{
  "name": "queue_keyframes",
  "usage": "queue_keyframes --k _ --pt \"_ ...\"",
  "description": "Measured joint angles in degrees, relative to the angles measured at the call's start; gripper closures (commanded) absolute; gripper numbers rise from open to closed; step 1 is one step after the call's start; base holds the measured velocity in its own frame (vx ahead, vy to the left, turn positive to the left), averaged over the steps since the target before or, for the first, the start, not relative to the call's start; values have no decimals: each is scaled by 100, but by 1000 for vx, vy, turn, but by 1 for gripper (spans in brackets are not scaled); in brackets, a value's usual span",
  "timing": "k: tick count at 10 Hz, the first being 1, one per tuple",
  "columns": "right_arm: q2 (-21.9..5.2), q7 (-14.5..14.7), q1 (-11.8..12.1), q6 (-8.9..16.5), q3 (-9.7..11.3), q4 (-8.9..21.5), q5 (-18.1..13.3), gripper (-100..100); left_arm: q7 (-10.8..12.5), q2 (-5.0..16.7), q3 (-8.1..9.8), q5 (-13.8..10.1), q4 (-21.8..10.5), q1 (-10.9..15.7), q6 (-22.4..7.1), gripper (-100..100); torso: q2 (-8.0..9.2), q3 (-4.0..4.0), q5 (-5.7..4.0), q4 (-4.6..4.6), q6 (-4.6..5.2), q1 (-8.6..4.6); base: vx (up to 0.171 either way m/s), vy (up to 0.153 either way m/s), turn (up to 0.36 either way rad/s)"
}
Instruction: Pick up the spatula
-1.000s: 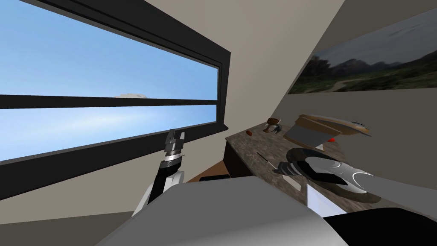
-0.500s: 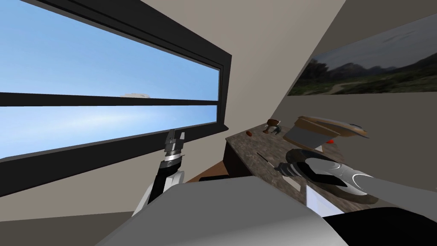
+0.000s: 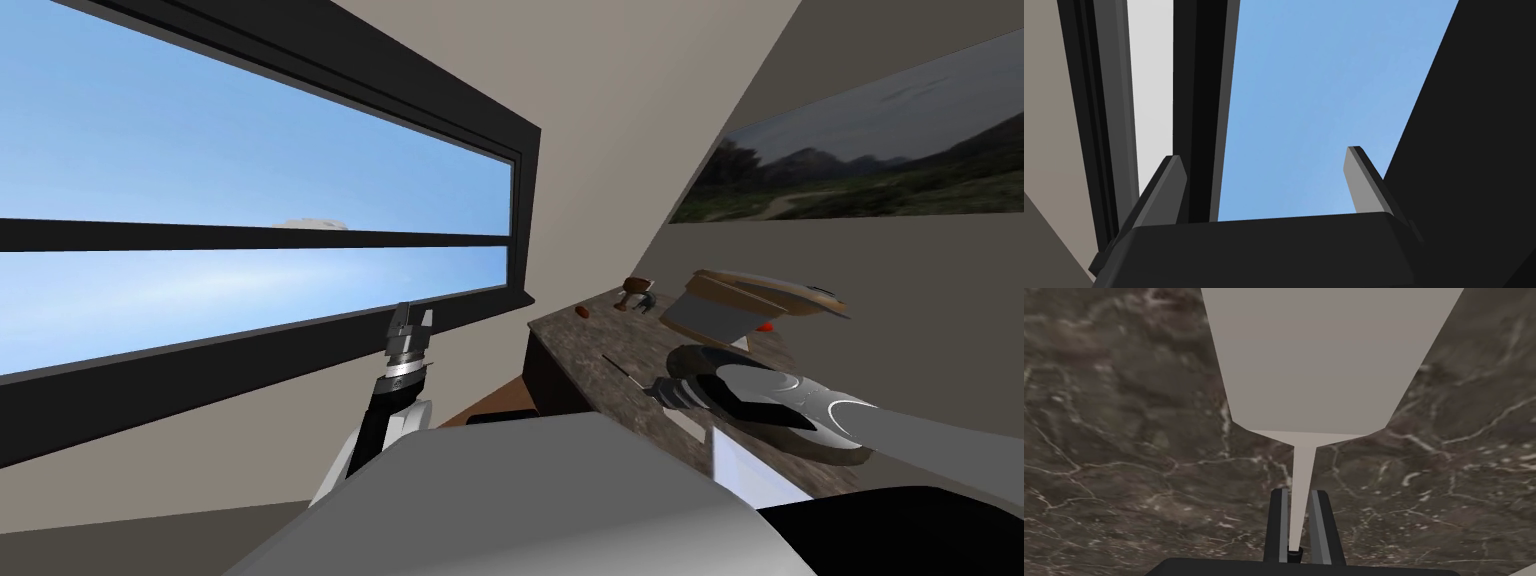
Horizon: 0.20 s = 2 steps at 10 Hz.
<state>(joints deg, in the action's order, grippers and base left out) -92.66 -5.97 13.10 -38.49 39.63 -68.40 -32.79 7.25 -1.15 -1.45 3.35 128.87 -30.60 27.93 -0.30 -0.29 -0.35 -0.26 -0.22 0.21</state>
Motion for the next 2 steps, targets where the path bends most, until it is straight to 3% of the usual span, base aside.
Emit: queue_keyframes --k 1,2 --pt "-99 -24 -19 -57 -7 -22 14 100 0 0 0 0 0 0 0 0 1 1 1 1 -1 2 -7 17 -11" --pt "-111 -29 -22 -71 -10 -23 15 0 0 0 0 0 0 0 0 0 -1 -1 -4 0 -3 -7 0 0 0"
